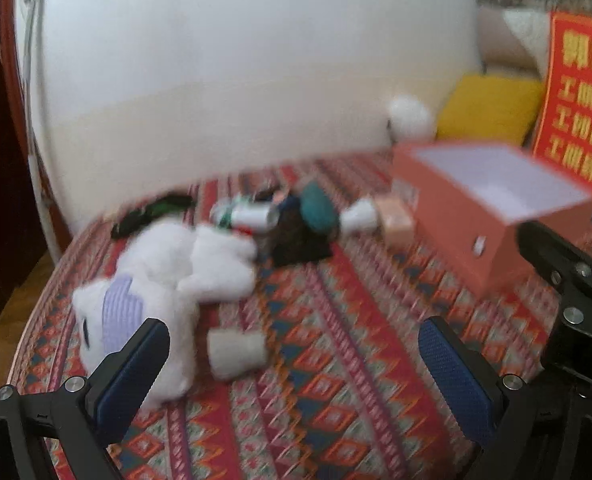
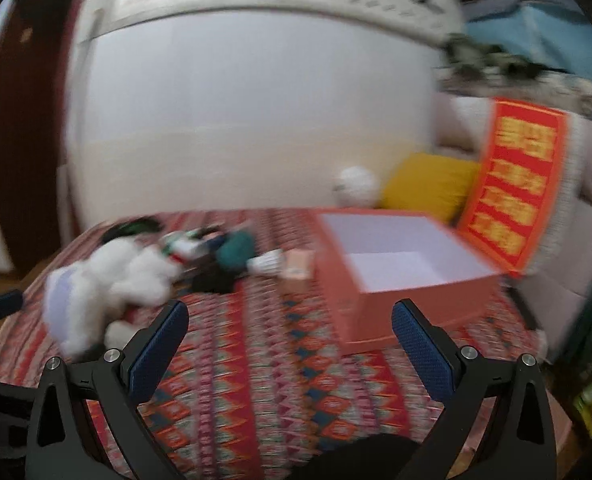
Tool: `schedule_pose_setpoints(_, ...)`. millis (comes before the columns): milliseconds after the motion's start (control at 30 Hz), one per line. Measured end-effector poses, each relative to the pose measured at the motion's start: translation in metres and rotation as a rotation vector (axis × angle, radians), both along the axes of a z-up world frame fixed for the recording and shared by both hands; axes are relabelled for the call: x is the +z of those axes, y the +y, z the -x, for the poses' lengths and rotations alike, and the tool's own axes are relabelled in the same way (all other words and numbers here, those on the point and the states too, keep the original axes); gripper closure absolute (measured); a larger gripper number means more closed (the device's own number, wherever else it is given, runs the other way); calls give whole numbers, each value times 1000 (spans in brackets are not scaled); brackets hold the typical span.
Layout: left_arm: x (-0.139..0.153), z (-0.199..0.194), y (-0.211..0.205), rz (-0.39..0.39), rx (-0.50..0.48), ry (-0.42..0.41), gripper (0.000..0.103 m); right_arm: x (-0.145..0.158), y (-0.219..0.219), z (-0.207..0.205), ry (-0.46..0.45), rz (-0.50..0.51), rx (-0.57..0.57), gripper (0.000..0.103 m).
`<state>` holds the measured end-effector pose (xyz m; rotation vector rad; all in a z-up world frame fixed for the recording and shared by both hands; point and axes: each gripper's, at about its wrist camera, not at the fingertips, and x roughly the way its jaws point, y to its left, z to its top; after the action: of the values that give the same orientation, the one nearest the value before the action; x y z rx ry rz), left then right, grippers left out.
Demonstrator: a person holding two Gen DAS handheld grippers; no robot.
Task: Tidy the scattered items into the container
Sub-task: 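Move both tools toward the white plush toys on the bed, then grasp the white plush bear with the right tool while the left tool grasps the gingham plush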
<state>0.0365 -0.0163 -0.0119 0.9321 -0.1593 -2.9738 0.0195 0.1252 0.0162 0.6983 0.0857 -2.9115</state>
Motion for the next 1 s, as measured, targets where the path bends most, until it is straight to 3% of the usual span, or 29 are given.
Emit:
schedule_pose_setpoints(200,-42,26,-78,-12,228,-75,0,-32,-66,57,-124,71,273,0)
schedule_pose_setpoints(300,-63,48,-114,-23,327,-118,0,-52,-112,100,-183,47,382,0)
schedule_pose_setpoints(567,-100,118,-127,-43,399,-230,0,-138,-233,203,-176,-472,569,0)
schedule_pose_setpoints(633,-102,128,-129,-97,407,-241,0,-164,-248,221,-165,-592,603,0)
schedule_pose_setpoints(767,-104,131,-129,-72,443,-207,0,-176,-252,248,-144,-589,638,0)
schedule_pose_setpoints(933,-114,132,-110,67,424,-226,0,-213,-284,249,-20,-794,727,0)
schedule_pose_setpoints(1000,-117,132,-106,119,427,-217,0,-218,-292,251,16,-801,738,0)
